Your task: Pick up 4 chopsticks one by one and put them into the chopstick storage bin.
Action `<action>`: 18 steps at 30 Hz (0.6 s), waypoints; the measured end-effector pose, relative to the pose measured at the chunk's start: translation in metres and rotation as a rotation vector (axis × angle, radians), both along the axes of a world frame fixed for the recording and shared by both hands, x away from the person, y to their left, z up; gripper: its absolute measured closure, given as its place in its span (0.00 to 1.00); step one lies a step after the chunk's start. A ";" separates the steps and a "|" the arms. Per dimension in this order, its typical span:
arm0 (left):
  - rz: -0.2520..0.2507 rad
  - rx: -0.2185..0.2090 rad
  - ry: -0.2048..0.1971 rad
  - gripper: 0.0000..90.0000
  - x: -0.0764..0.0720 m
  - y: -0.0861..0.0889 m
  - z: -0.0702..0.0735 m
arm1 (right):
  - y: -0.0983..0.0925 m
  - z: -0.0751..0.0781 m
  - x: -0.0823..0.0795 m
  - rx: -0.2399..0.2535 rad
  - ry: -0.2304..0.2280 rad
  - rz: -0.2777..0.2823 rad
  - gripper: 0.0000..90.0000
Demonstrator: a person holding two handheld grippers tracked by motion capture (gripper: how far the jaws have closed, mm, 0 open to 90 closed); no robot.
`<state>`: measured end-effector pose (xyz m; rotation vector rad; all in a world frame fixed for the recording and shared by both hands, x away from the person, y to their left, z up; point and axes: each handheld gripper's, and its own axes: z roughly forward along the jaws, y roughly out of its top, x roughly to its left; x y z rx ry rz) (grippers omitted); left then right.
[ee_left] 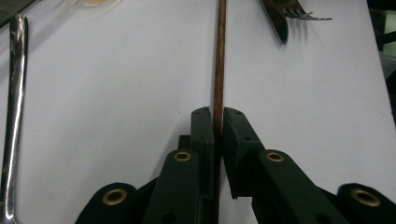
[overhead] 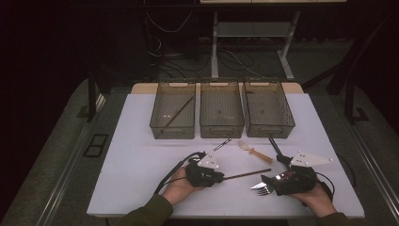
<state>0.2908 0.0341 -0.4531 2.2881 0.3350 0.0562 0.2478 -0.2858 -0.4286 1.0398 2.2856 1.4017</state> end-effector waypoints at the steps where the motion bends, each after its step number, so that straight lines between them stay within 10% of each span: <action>1: 0.000 0.002 -0.008 0.92 -0.001 0.000 0.000 | 0.000 0.000 0.000 0.001 0.002 -0.001 0.02; 18: -0.014 0.020 -0.030 0.95 -0.003 0.000 0.001 | 0.000 0.000 0.000 0.004 -0.003 -0.005 0.02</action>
